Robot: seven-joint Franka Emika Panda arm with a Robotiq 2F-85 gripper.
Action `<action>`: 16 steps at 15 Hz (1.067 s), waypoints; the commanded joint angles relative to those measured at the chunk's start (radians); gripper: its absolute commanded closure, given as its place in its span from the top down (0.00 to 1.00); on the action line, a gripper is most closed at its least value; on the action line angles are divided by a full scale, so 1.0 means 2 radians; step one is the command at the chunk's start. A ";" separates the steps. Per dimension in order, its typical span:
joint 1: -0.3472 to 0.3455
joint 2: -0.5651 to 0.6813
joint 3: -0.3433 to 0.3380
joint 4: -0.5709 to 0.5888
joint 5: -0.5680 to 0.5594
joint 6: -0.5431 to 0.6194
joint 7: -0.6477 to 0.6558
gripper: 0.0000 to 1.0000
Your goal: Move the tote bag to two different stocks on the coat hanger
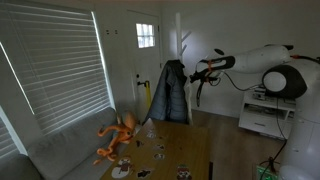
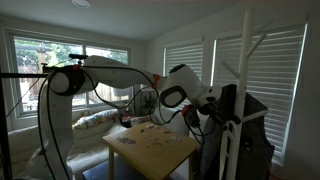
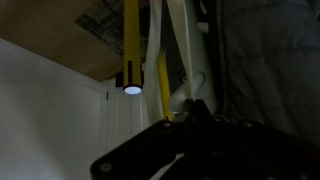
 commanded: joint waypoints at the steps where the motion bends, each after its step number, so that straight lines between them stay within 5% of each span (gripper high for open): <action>1: 0.011 -0.031 -0.014 -0.019 -0.026 -0.005 0.007 0.01; 16: 0.014 -0.071 -0.043 -0.010 -0.060 -0.106 -0.079 0.01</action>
